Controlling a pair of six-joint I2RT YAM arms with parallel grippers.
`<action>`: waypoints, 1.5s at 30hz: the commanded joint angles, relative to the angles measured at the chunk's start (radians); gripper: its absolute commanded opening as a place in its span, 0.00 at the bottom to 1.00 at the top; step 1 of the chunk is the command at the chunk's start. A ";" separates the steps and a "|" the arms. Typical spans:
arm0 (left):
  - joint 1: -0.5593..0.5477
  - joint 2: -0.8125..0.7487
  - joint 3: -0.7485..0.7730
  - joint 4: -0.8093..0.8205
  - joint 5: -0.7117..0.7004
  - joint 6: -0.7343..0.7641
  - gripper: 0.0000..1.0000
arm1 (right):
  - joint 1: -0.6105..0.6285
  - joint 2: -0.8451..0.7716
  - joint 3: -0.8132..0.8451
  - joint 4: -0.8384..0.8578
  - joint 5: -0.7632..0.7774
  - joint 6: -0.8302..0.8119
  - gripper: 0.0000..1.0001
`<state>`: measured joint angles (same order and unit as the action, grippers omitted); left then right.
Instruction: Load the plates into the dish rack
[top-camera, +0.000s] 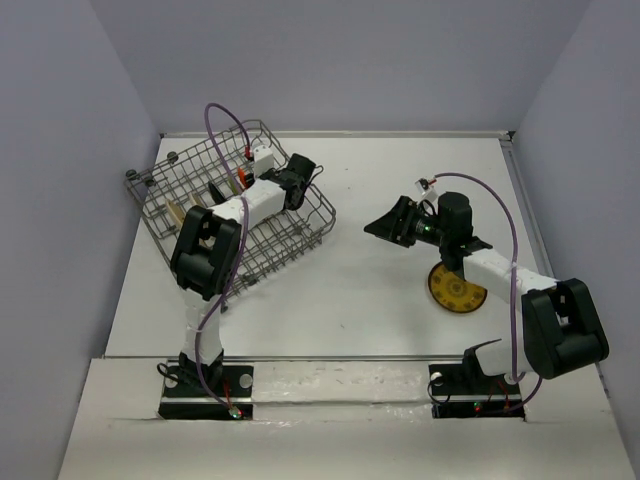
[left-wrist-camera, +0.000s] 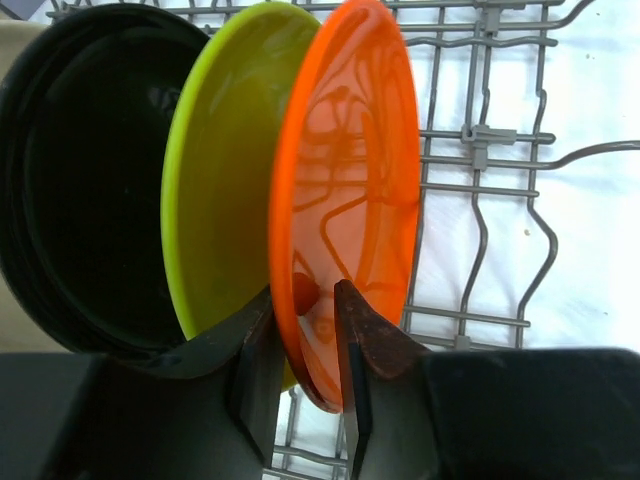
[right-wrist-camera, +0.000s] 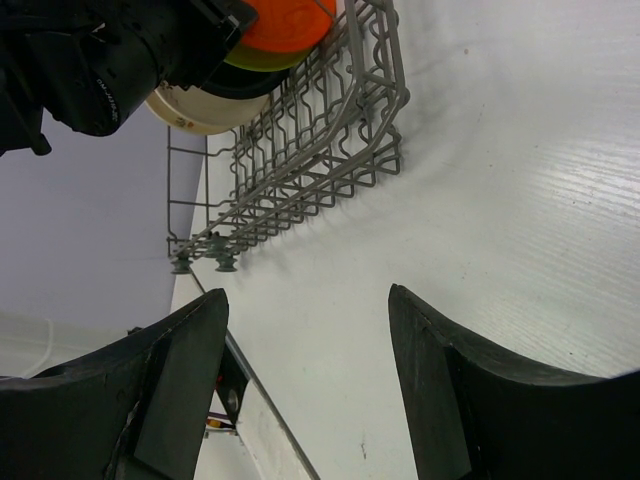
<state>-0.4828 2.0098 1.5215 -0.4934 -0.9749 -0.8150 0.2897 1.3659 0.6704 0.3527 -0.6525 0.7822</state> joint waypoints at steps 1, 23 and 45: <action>0.009 -0.046 -0.012 -0.013 -0.067 -0.021 0.46 | 0.008 -0.011 0.000 0.048 -0.010 -0.020 0.70; -0.071 -0.235 0.163 0.113 -0.015 0.249 0.80 | 0.008 -0.045 0.011 -0.036 0.059 -0.055 0.70; -0.180 -1.053 -0.526 0.478 1.192 0.367 0.75 | -0.258 -0.316 0.052 -0.743 1.082 -0.089 0.55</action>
<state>-0.6598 1.0893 1.1191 -0.1001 -0.0509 -0.4534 0.1955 1.1175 0.6727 -0.2432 0.2726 0.6903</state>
